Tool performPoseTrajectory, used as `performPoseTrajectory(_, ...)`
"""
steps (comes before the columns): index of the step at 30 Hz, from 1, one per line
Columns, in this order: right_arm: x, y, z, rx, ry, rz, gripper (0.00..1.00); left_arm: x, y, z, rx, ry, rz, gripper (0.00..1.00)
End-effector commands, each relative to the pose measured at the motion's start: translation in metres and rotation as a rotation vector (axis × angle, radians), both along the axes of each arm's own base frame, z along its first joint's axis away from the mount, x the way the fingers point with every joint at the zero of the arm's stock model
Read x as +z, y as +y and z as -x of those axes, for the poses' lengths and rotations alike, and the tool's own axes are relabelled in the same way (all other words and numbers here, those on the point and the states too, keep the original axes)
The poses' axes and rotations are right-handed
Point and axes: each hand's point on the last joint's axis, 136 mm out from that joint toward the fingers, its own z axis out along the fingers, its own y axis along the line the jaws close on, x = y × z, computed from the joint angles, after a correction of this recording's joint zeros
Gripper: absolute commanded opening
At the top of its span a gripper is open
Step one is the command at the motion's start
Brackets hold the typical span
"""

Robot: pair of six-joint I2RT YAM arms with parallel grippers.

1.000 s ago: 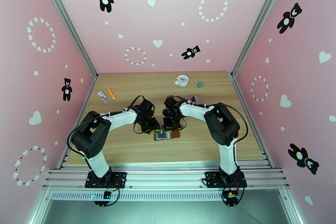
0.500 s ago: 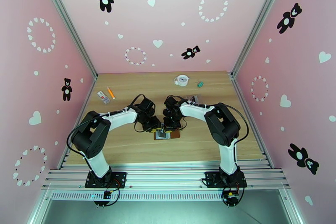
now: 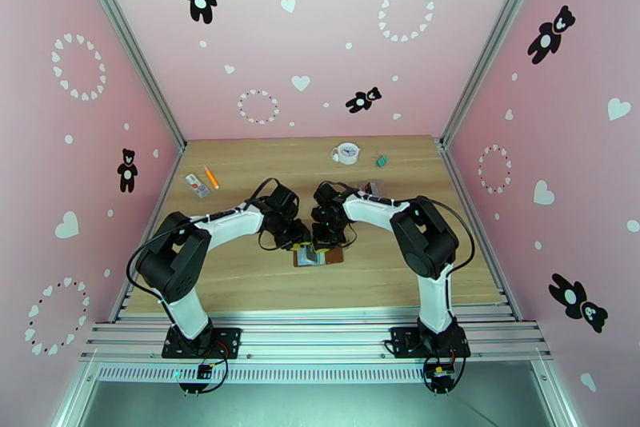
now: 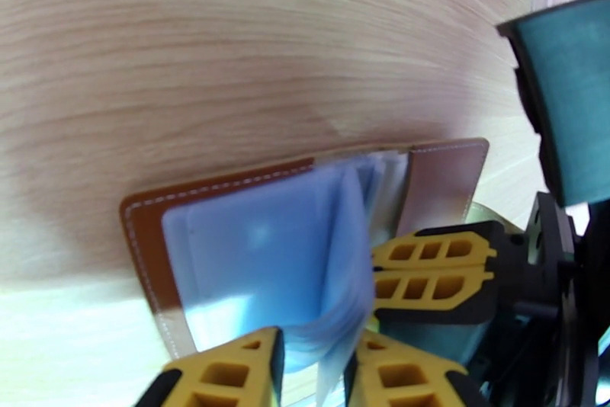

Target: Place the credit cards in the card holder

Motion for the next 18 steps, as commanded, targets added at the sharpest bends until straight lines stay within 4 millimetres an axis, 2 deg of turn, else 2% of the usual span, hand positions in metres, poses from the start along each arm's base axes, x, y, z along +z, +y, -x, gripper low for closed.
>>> performPoseTrajectory(1, 0.004, -0.009, 0.002, -0.004, -0.012, 0.020, 0.00, 0.014, 0.006, -0.002, 0.002, -0.039, -0.052, 0.33)
performPoseTrajectory(8, 0.002, -0.011, 0.004, -0.002, -0.007, 0.025, 0.00, 0.023, 0.010, -0.006, 0.027, -0.068, -0.062, 0.38)
performPoseTrajectory(18, 0.000, -0.012, 0.006, 0.000, -0.002, 0.028, 0.00, 0.013, -0.001, -0.001, 0.013, -0.032, -0.010, 0.38)
